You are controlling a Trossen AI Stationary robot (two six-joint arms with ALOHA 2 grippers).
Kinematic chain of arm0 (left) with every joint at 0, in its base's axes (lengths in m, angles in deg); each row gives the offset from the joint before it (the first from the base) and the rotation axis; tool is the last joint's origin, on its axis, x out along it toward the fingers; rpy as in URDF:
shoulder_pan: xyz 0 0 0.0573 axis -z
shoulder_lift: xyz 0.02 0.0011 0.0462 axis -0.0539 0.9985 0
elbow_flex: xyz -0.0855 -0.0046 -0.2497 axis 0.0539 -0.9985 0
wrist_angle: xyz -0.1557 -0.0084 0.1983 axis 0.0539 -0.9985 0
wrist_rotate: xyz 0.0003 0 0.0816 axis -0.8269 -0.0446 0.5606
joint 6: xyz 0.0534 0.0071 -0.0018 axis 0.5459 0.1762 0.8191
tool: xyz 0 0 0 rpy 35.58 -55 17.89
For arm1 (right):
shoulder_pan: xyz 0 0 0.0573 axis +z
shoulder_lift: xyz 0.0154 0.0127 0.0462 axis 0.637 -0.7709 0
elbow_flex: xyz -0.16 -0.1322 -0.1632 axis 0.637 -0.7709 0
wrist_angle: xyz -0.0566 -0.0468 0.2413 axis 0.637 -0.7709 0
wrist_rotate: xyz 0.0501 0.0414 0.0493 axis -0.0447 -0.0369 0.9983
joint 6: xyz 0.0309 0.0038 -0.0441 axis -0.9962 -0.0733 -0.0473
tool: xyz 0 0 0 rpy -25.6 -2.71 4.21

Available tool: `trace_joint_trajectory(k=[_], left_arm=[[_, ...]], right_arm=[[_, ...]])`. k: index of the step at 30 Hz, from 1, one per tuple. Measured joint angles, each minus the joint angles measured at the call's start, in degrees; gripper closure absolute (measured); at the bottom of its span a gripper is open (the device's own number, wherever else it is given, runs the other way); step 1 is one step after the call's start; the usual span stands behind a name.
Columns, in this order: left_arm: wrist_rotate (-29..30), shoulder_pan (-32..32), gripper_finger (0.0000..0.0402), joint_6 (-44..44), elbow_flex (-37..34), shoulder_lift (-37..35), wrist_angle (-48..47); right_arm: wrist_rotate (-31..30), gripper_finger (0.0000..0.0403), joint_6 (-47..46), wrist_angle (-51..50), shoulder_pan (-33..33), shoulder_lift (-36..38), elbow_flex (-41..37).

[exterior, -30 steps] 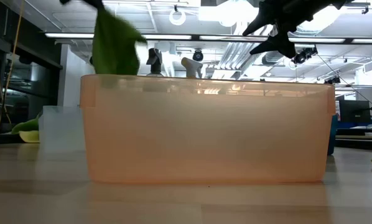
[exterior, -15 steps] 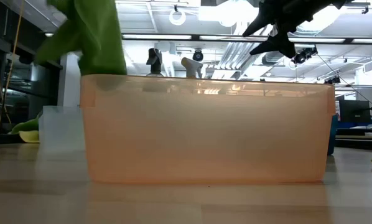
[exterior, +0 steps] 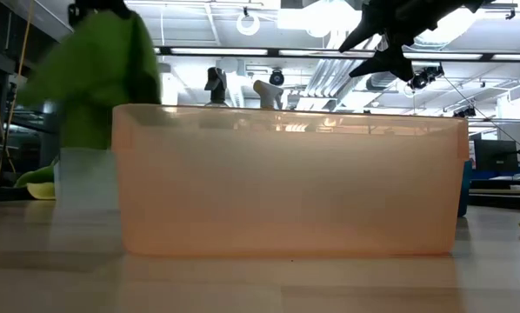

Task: Sort microfiber towel by color & place in baskets
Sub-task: Put the green microfiber towel into the transparent bin

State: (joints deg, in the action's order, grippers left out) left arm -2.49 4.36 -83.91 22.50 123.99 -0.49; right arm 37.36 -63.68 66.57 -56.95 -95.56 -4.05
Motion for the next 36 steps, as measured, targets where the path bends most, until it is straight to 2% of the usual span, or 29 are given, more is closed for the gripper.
trace_joint_trajectory(k=[3, 7, 13, 16, 19, 25, 31, 36], left_arm=[[0.02, 1.7, 0.0401, -2.52, 0.91, -2.08, -1.54], [5.4, 1.63, 0.0401, -1.37, 0.68, -2.36, -2.3], [13.42, -3.25, 0.0401, 5.71, -1.23, 2.98, -0.36], [15.53, -6.18, 0.0401, 8.82, -2.36, 6.3, 0.21], [14.8, -8.26, 0.0401, 9.33, -4.67, 9.24, 0.04], [7.08, -6.98, 0.0401, 5.33, -11.37, 10.39, 1.36], [2.95, -2.3, 0.0401, 0.3, -19.76, 9.79, 8.76], [2.25, -3.44, 0.0401, 1.74, -22.37, 12.29, 18.74]], right_arm=[[0.0, 0.0157, 0.06, 0.0, 0.01, 0.0, 0.0], [-0.52, 0.0157, 0.06, 0.02, 0.0, 0.0, 0.0], [-0.54, 0.0157, -0.51, 0.03, 0.01, 0.0, 0.0], [-0.54, 0.0157, -1.36, 0.04, 0.01, 0.0, 0.0], [-0.52, 0.0157, -1.58, 0.04, 0.0, 0.0, 0.0], [-0.38, 0.0157, -2.59, 0.02, 0.02, 0.0, 0.0], [-0.33, 0.0157, -2.63, 0.02, 0.0, 0.0, 0.0], [-0.32, 0.0157, -2.82, 0.16, 0.01, 0.0, 0.0]])
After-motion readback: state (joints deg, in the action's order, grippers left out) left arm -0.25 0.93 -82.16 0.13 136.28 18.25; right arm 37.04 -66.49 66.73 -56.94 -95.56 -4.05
